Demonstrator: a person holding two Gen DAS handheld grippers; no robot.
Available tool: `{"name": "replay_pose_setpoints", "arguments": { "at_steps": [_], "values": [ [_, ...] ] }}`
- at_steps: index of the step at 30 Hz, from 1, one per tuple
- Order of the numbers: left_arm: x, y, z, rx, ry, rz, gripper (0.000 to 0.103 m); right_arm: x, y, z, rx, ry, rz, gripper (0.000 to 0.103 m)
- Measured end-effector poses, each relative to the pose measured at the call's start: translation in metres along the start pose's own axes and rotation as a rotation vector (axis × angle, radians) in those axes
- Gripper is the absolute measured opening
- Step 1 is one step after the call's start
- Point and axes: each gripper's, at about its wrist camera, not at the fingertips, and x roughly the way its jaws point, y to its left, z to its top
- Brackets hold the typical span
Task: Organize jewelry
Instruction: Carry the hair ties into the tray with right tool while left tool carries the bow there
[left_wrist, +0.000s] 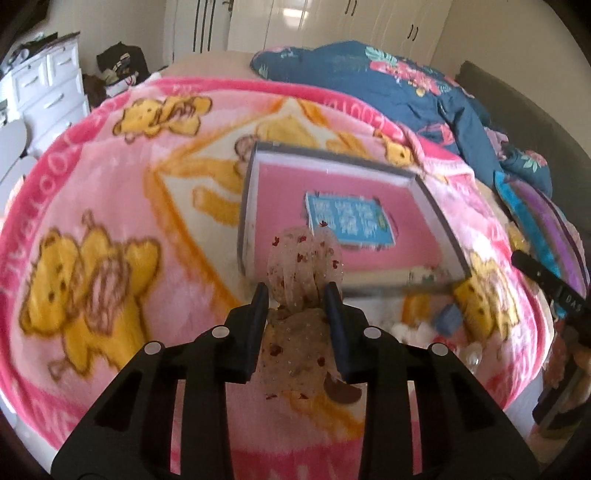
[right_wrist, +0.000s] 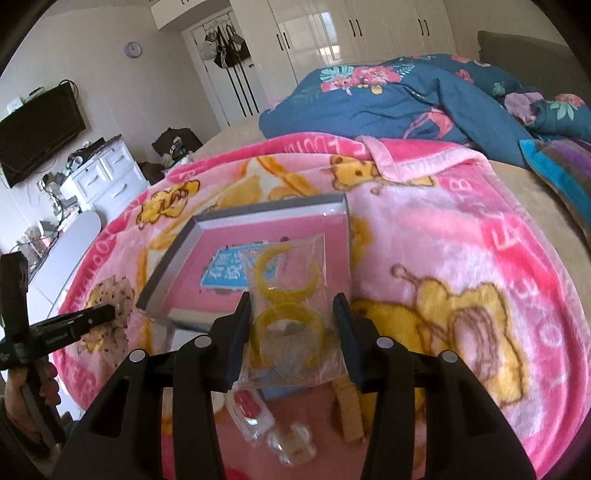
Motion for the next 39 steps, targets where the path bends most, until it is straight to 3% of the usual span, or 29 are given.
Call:
{"name": "replay_pose_setpoints", "arguments": {
  "at_steps": [17, 34, 39],
  "values": [
    [0.037, 0.001, 0.065, -0.027, -0.04, 0.032, 0.026, 0.061, 0.014, 0.037, -0.004, 0.038, 0.006, 0.043],
    [0.098, 0.002, 0.059, -0.026, 0.031, 0.026, 0.029, 0.115, -0.002, 0.022, 0.04, 0.14, -0.077, 0.043],
    [0.099, 0.003, 0.055, -0.017, 0.042, 0.02, 0.046, 0.122, -0.004, 0.018, 0.043, 0.153, -0.092, 0.045]
  ]
}}
